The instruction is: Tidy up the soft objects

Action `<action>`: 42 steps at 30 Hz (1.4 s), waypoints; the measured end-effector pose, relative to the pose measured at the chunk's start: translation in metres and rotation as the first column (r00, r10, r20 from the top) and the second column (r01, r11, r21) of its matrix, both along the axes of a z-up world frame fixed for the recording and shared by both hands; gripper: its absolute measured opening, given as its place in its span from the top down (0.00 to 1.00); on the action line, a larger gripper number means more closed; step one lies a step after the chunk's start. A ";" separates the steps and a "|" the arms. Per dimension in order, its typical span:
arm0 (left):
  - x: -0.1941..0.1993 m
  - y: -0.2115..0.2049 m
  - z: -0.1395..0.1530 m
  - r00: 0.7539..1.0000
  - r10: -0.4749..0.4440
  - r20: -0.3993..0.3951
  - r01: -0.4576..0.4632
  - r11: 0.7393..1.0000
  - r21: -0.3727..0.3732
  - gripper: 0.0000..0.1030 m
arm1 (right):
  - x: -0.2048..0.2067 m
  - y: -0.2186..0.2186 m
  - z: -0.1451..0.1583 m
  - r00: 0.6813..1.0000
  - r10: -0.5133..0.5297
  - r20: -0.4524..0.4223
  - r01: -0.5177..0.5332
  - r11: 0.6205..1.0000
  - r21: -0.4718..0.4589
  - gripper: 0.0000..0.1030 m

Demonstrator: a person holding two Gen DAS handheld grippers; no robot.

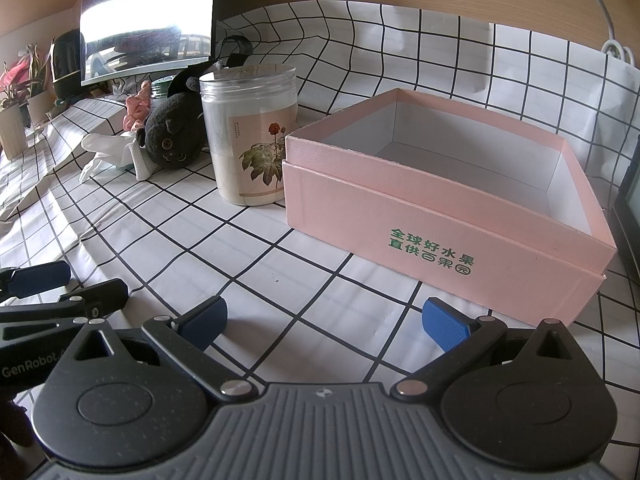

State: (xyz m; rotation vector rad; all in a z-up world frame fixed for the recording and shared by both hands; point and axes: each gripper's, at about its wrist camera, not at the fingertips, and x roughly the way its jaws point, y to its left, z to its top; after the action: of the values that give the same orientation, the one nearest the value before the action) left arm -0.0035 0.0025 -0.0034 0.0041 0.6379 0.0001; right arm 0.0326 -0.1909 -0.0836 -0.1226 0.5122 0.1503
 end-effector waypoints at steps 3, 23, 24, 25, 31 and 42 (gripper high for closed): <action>0.000 0.000 0.000 1.000 0.000 0.000 0.000 1.000 0.000 0.34 | 0.000 0.000 0.000 1.000 0.000 0.000 0.000 1.000 0.000 0.00; 0.025 0.030 0.015 0.981 -0.112 -0.160 0.103 0.992 -0.067 0.42 | 0.012 0.002 0.015 0.985 0.008 -0.174 -0.015 0.999 -0.039 0.00; 0.028 0.040 0.019 0.983 -0.106 -0.152 0.095 0.992 -0.080 0.42 | 0.011 0.002 0.015 0.984 0.001 -0.180 -0.008 0.999 -0.038 0.00; 0.031 0.050 0.024 0.987 -0.096 -0.128 0.087 0.993 -0.080 0.42 | 0.010 0.003 0.016 0.983 -0.007 -0.186 0.000 0.999 -0.038 0.00; 0.072 0.117 0.063 0.991 -0.127 0.031 0.128 0.992 -0.006 0.43 | 0.017 0.019 0.020 0.967 0.037 -0.251 -0.055 0.996 -0.065 0.01; 0.251 0.205 0.072 0.980 -0.197 -0.020 0.190 0.965 -0.181 0.45 | 0.019 0.110 0.072 0.989 -0.094 -0.114 0.088 0.995 -0.050 0.07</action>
State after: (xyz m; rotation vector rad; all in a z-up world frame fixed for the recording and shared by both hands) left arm 0.2473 0.2079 0.0686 -0.1071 0.6714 -0.2466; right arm 0.0517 -0.0814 -0.0118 -0.1350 0.6361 0.0567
